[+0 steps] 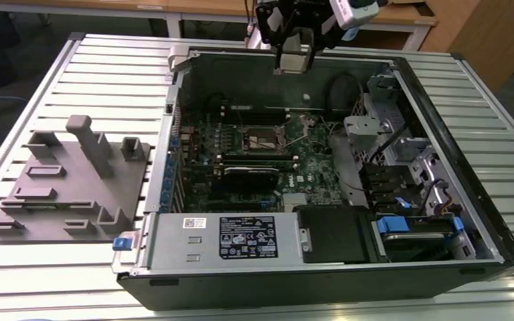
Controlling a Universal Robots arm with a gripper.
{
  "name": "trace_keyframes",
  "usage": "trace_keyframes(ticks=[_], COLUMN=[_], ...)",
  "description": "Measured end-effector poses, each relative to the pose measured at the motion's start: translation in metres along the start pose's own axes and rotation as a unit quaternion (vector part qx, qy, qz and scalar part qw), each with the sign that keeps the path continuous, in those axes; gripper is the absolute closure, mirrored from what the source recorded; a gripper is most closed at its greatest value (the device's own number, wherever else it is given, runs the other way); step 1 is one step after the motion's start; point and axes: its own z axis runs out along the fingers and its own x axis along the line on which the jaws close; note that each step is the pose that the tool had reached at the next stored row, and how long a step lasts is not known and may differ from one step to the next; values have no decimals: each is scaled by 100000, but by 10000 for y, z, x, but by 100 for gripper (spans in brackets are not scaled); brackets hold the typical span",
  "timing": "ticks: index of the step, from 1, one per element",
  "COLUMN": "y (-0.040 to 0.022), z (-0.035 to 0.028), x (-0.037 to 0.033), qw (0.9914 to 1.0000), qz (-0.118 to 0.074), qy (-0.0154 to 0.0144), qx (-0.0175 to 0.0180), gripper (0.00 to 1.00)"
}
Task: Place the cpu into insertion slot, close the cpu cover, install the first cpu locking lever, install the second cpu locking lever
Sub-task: 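Place the cpu into insertion slot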
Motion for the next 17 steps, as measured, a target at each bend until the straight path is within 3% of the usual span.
trace_keyframes(ticks=[17], y=[-1], z=[26], x=[-1], qw=[100000], qz=[2], qy=[-6], qx=[-14], gripper=[46])
